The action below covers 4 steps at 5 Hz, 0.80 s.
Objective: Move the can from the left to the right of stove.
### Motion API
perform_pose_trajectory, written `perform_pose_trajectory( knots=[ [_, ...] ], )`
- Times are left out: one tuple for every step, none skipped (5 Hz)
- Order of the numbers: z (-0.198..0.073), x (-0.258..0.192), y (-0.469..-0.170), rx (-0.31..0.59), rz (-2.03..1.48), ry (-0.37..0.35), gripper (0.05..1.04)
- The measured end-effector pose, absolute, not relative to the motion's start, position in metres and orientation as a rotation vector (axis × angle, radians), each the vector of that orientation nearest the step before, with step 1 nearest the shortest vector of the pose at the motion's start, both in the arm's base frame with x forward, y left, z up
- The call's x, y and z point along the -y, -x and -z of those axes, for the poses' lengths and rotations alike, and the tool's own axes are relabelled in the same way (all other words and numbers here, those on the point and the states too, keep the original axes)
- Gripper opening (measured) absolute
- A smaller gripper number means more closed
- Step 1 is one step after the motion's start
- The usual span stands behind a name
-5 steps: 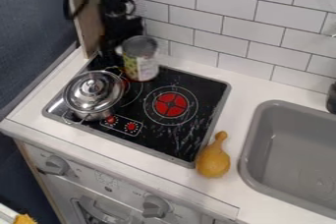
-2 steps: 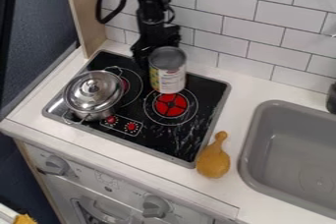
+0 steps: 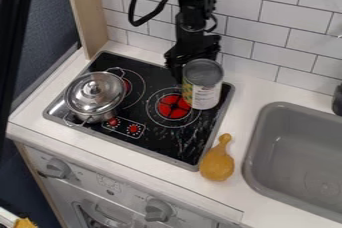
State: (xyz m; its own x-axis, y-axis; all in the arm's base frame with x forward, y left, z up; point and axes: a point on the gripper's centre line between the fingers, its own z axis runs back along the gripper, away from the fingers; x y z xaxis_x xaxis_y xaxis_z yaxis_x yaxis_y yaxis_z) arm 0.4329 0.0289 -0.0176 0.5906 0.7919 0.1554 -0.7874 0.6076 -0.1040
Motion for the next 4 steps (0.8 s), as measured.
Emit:
perform_pose_trajectory(
  knots=[
    [0.020,0.003,-0.420,0.169,-0.867,0.022,1.000],
    [0.011,0.018,-0.414,0.180,-0.849,0.035,1.000],
    [0.007,0.016,-0.415,0.193,-0.846,0.025,1.000],
    [-0.007,0.012,-0.417,0.225,-0.840,0.012,1.000]
  ],
)
